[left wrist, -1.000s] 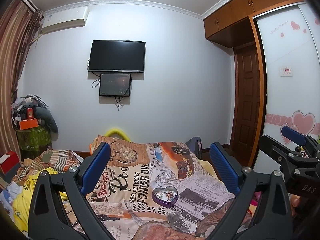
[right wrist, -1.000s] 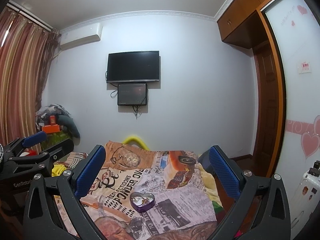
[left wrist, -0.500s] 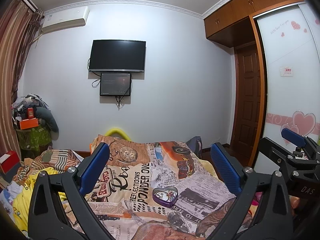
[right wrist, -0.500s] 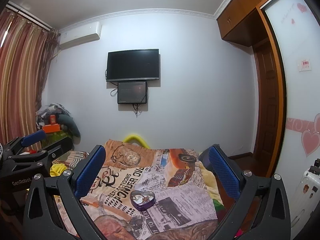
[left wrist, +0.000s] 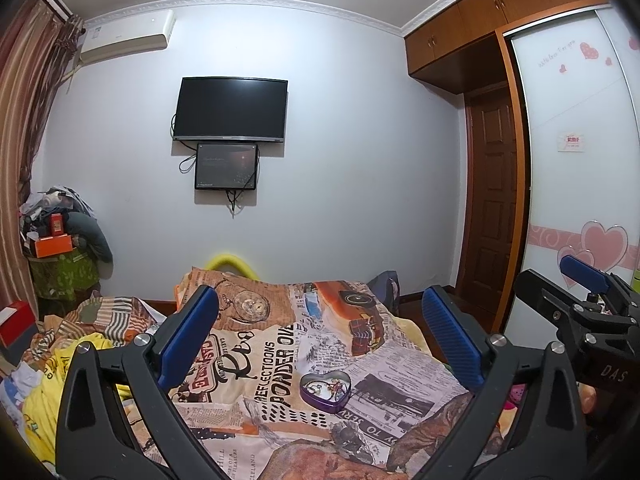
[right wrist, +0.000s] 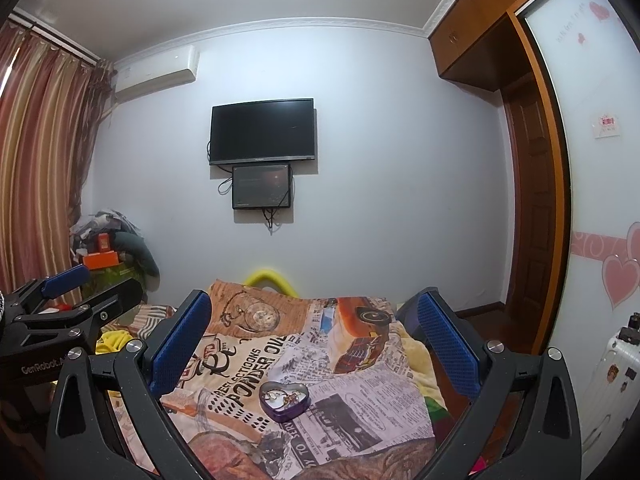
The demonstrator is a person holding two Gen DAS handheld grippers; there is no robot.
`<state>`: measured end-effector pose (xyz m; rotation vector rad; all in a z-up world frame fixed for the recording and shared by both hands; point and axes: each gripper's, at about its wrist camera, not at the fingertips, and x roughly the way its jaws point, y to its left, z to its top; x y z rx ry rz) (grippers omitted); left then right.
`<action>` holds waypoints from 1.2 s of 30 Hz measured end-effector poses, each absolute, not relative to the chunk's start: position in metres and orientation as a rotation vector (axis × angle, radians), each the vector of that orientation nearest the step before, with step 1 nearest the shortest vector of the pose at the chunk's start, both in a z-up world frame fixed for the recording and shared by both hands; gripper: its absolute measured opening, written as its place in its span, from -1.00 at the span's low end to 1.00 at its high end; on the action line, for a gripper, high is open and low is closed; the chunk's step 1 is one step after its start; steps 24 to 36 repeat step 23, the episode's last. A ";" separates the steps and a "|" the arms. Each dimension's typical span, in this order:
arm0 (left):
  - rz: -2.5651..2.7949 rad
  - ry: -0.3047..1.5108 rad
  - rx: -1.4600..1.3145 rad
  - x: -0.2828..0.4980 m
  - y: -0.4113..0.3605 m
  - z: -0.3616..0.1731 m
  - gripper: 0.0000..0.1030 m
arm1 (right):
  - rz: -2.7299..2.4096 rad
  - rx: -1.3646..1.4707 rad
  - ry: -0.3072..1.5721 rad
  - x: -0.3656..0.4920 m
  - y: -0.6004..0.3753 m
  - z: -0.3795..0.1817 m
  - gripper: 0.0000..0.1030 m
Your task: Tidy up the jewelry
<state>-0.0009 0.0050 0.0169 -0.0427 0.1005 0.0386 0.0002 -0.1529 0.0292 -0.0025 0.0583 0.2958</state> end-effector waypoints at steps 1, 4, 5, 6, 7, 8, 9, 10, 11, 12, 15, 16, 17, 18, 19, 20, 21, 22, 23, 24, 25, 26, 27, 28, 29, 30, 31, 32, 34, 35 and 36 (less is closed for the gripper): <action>0.038 0.101 -0.043 -0.001 0.005 0.017 0.99 | 0.296 -0.001 0.058 0.000 -0.153 0.029 0.99; 0.036 0.098 -0.044 -0.001 0.005 0.017 0.99 | 0.294 0.001 0.058 0.000 -0.153 0.030 0.99; 0.037 0.098 -0.044 -0.001 0.005 0.017 0.99 | 0.294 0.001 0.059 0.000 -0.153 0.030 0.99; 0.038 0.098 -0.043 -0.001 0.005 0.017 0.99 | 0.294 0.002 0.059 0.000 -0.153 0.030 0.99; 0.038 0.099 -0.043 -0.001 0.005 0.017 0.99 | 0.294 0.002 0.059 0.000 -0.153 0.030 0.99; 0.036 0.100 -0.044 -0.001 0.005 0.017 0.99 | 0.294 0.002 0.060 0.000 -0.153 0.030 0.99; 0.034 0.102 -0.045 -0.001 0.005 0.017 0.99 | 0.294 0.002 0.060 0.000 -0.153 0.030 0.99; 0.032 0.103 -0.045 -0.001 0.005 0.017 0.99 | 0.293 0.002 0.062 0.000 -0.153 0.029 0.99; 0.028 0.105 -0.046 -0.001 0.005 0.017 0.99 | 0.294 0.002 0.063 0.000 -0.153 0.029 0.99; 0.028 0.105 -0.046 -0.001 0.005 0.017 0.99 | 0.293 0.002 0.064 0.001 -0.153 0.029 0.99; 0.026 0.105 -0.045 -0.001 0.005 0.017 0.99 | 0.293 0.001 0.068 0.001 -0.153 0.029 0.99; 0.026 0.105 -0.045 -0.001 0.005 0.017 0.99 | 0.293 0.001 0.069 0.001 -0.153 0.029 0.99; 0.026 0.105 -0.045 -0.001 0.005 0.017 0.99 | 0.293 0.001 0.069 0.001 -0.153 0.029 0.99; 0.026 0.106 -0.045 -0.001 0.005 0.016 0.99 | 0.293 0.001 0.069 0.002 -0.153 0.028 0.99; 0.025 0.107 -0.045 -0.001 0.005 0.016 0.99 | 0.293 0.001 0.070 0.002 -0.153 0.028 0.99; 0.023 0.108 -0.044 -0.001 0.005 0.017 0.99 | 0.293 0.002 0.071 0.002 -0.153 0.028 0.99; 0.022 0.107 -0.044 -0.001 0.005 0.017 0.99 | 0.293 0.002 0.072 0.003 -0.153 0.028 0.99; 0.023 0.107 -0.043 -0.001 0.005 0.017 0.99 | 0.292 0.002 0.073 0.003 -0.153 0.027 0.99; 0.026 0.107 -0.042 0.000 0.004 0.017 0.99 | 0.292 0.003 0.074 0.003 -0.152 0.027 0.99; 0.026 0.107 -0.042 0.000 0.004 0.017 0.99 | 0.292 0.003 0.074 0.003 -0.152 0.027 0.99; 0.026 0.107 -0.042 0.000 0.004 0.017 0.99 | 0.292 0.003 0.074 0.003 -0.152 0.027 0.99; 0.026 0.107 -0.042 0.000 0.004 0.017 0.99 | 0.292 0.003 0.074 0.003 -0.152 0.027 0.99; 0.026 0.107 -0.042 0.000 0.004 0.017 0.99 | 0.292 0.003 0.074 0.003 -0.152 0.027 0.99; 0.026 0.107 -0.042 0.000 0.004 0.017 0.99 | 0.292 0.003 0.074 0.003 -0.152 0.027 0.99; 0.026 0.107 -0.042 0.000 0.004 0.017 0.99 | 0.292 0.003 0.074 0.003 -0.152 0.027 0.99; 0.026 0.107 -0.042 0.000 0.004 0.017 0.99 | 0.292 0.003 0.074 0.003 -0.152 0.027 0.99; 0.026 0.107 -0.042 0.000 0.004 0.017 0.99 | 0.292 0.003 0.074 0.003 -0.152 0.027 0.99; 0.026 0.107 -0.042 0.000 0.004 0.017 0.99 | 0.292 0.003 0.074 0.003 -0.152 0.027 0.99; 0.026 0.107 -0.042 0.000 0.004 0.017 0.99 | 0.292 0.003 0.074 0.003 -0.152 0.027 0.99; 0.026 0.107 -0.042 0.000 0.004 0.017 0.99 | 0.292 0.003 0.074 0.003 -0.152 0.027 0.99; 0.026 0.107 -0.042 0.000 0.004 0.017 0.99 | 0.292 0.003 0.074 0.003 -0.152 0.027 0.99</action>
